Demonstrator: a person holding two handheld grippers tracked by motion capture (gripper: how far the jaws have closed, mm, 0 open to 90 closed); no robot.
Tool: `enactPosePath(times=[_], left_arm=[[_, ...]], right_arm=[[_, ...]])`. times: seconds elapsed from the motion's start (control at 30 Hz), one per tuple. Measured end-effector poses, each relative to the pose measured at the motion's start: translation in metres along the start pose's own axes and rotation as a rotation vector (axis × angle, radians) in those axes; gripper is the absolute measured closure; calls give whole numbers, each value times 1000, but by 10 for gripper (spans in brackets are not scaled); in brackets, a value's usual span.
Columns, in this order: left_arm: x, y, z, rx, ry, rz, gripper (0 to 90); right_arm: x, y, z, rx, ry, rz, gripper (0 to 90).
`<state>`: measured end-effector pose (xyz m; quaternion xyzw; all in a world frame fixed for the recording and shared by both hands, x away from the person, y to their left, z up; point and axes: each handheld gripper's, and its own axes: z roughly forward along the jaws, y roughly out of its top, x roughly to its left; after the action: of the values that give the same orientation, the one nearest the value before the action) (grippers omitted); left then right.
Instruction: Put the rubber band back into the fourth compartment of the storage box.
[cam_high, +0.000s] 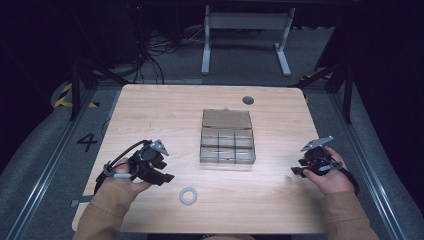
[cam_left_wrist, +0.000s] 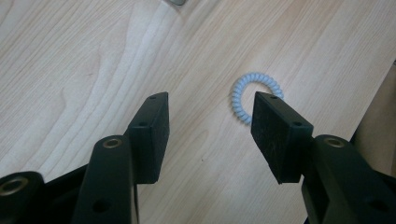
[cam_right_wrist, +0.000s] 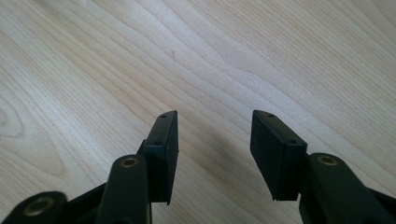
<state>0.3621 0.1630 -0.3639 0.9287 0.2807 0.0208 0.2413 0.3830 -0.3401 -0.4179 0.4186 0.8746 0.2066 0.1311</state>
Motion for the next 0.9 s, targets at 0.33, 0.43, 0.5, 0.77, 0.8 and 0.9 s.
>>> enactPosePath(times=[0.33, 0.43, 0.5, 0.77, 0.8, 0.9], left_arm=[[-9, 8, 14, 9, -19, 0, 517], [-11, 9, 17, 12, -23, 8, 544], [-13, 11, 20, 18, -26, 10, 555], [-17, 14, 36, 57, -32, 22, 561], [-18, 15, 39, 64, -35, 28, 565], [-21, 17, 44, 76, -38, 29, 585]], right_arm=[[2, 1, 1, -5, 12, -3, 525], [2, 1, 1, -6, 13, -6, 523], [2, 1, 1, -7, 13, -6, 522], [3, 2, 2, -10, 20, -9, 517], [3, 2, 2, -10, 20, -9, 517], [3, 2, 2, -9, 23, -9, 517]])
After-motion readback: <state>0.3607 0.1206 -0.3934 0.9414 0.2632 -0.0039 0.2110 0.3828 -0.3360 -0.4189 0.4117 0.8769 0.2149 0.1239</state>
